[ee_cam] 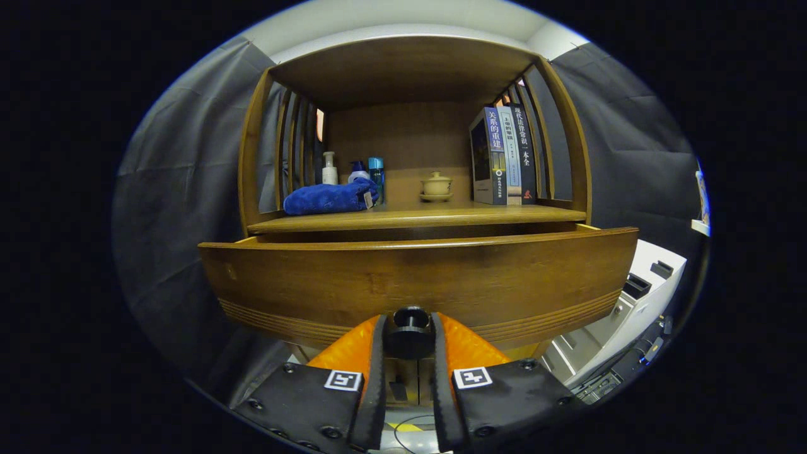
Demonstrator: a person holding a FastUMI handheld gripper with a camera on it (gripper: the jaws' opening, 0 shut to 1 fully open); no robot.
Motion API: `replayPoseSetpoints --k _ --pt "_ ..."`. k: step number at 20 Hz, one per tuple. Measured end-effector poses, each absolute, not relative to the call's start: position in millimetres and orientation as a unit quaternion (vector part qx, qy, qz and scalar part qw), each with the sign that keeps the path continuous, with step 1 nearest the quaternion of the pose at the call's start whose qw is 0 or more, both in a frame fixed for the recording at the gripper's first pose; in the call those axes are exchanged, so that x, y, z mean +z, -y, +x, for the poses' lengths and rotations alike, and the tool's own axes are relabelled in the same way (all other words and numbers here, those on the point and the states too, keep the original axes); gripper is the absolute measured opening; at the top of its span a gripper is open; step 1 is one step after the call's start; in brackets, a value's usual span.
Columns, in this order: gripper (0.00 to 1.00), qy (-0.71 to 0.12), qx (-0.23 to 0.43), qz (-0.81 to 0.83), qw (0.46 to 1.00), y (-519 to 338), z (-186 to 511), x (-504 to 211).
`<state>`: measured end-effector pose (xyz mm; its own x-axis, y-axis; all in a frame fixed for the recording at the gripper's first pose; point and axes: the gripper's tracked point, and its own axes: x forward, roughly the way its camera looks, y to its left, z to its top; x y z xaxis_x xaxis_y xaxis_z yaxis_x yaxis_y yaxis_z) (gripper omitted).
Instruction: Pull open the drawer, take out the items inside it, and place them on the countertop above the cabinet.
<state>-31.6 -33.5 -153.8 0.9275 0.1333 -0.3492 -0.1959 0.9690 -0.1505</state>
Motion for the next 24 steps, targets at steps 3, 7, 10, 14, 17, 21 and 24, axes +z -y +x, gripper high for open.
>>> replayPoseSetpoints --k 3,7,10,14,17,21,24 --pt "0.40 -0.173 0.085 -0.087 0.977 35.7 -45.9 -153.2" --pt "0.39 -0.188 0.095 -0.088 0.974 38.4 -67.2 -152.1" --pt "0.39 -0.206 0.101 -0.075 0.970 37.8 -79.6 -151.5" --pt "0.40 -0.228 0.100 -0.071 0.966 40.4 -97.2 -151.5" --pt "0.40 -0.246 0.093 -0.057 0.963 41.9 -108.6 -151.3" --pt "0.36 -0.265 0.078 -0.049 0.960 43.0 -123.7 -153.0" --pt "0.32 -0.263 0.074 -0.029 0.961 42.7 -123.2 -148.7"
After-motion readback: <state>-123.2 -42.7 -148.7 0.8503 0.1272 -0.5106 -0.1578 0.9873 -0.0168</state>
